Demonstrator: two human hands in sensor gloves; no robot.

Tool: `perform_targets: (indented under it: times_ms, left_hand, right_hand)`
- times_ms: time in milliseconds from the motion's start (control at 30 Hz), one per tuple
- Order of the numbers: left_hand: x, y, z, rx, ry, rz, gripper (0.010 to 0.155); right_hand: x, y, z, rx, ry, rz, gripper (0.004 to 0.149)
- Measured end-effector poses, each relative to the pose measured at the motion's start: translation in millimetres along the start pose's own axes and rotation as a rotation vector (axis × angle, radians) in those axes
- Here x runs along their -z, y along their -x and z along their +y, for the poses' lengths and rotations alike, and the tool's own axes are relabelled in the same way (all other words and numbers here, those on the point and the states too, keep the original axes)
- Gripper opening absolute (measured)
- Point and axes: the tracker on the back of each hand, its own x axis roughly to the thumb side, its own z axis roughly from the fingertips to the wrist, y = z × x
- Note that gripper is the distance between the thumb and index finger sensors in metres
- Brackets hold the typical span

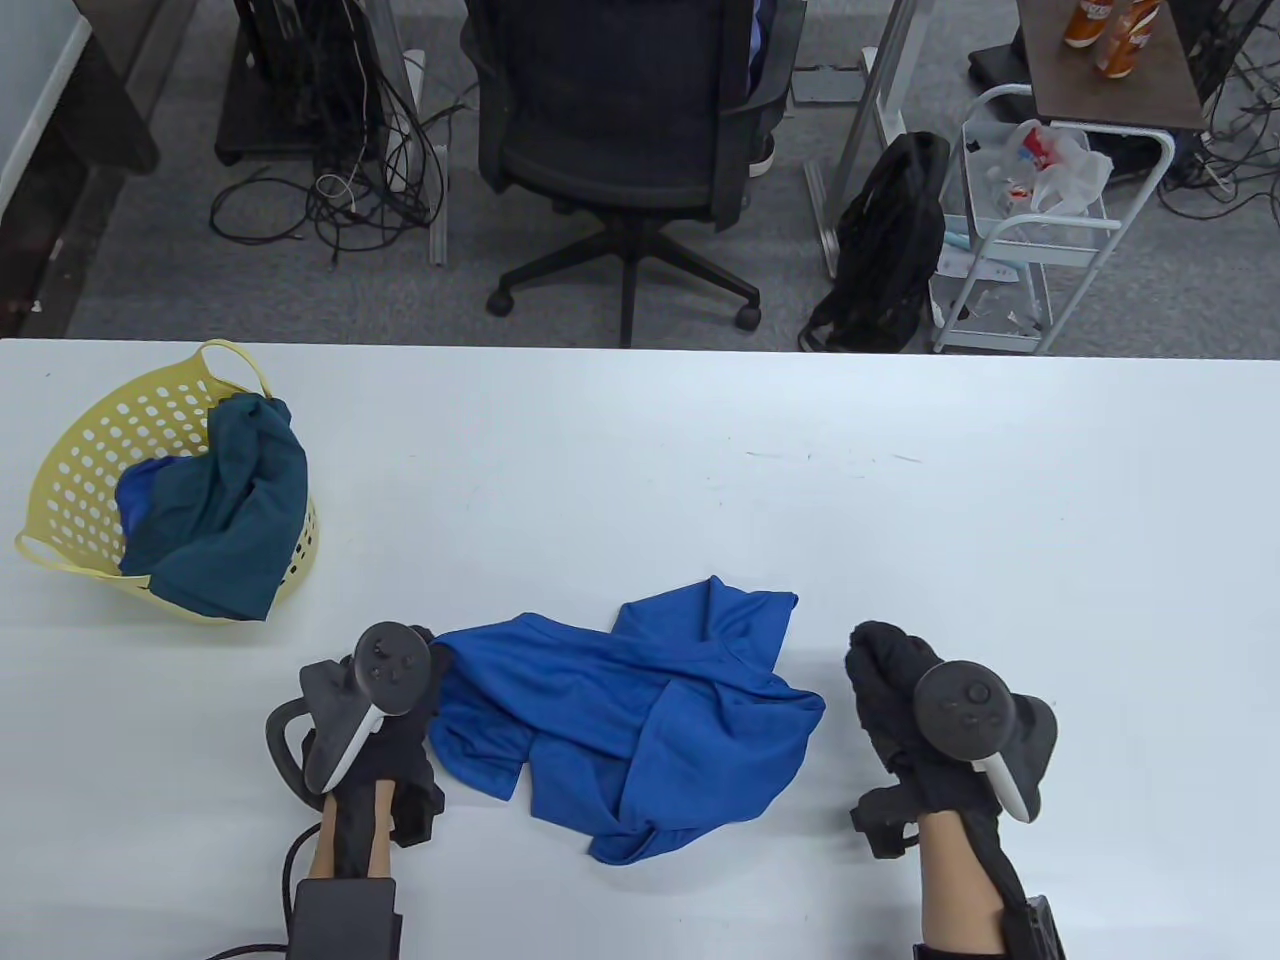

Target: Fold and stack clothes and towels from laundry basket

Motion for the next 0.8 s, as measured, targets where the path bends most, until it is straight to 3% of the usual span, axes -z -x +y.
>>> perform_targets:
  times_ms: [100,133,167,200,233,267,300,400,467,633,800]
  left_hand:
    - [1,-2,-2,0.018,0.013,-0.002,0.048]
    - [1,-2,-2,0.018,0.010,-0.002,0.048]
    - [1,-1,-2,0.019,0.008,0.000,0.048]
    - [1,0,-2,0.022,0.005,0.004,0.048]
    - [1,2,-1,0.018,0.001,0.010,0.047]
    - [2,4,0,0.012,-0.004,0.017,0.047]
    - [2,8,3,0.004,-0.025,0.033,0.047]
    - [2,18,13,-0.020,-0.065,0.062,0.047]
    - [0,25,21,-0.062,-0.094,0.060,0.048]
    - [-4,29,34,-0.115,-0.154,0.013,0.047]
    - [-7,27,39,-0.065,-0.224,0.016,0.047]
  right_hand:
    - [6,-15,23,-0.155,-0.137,0.056,0.073]
    - [9,-17,34,-0.221,-0.247,0.102,0.082]
    - [11,-17,41,-0.254,-0.315,0.130,0.085]
    - [14,-16,48,-0.289,-0.389,0.160,0.074]
    - [15,-15,47,-0.312,-0.382,0.126,0.052]
    - [15,-13,42,-0.290,-0.335,0.096,0.039]
    - [13,-9,29,-0.164,-0.216,0.087,0.038]
    - [9,4,5,0.104,-0.075,0.071,0.035]
    - [4,14,-10,0.191,0.034,0.076,0.037]
    - [-1,15,-26,0.194,0.078,0.046,0.037]
    - [-7,13,-37,0.319,0.040,-0.014,0.040]
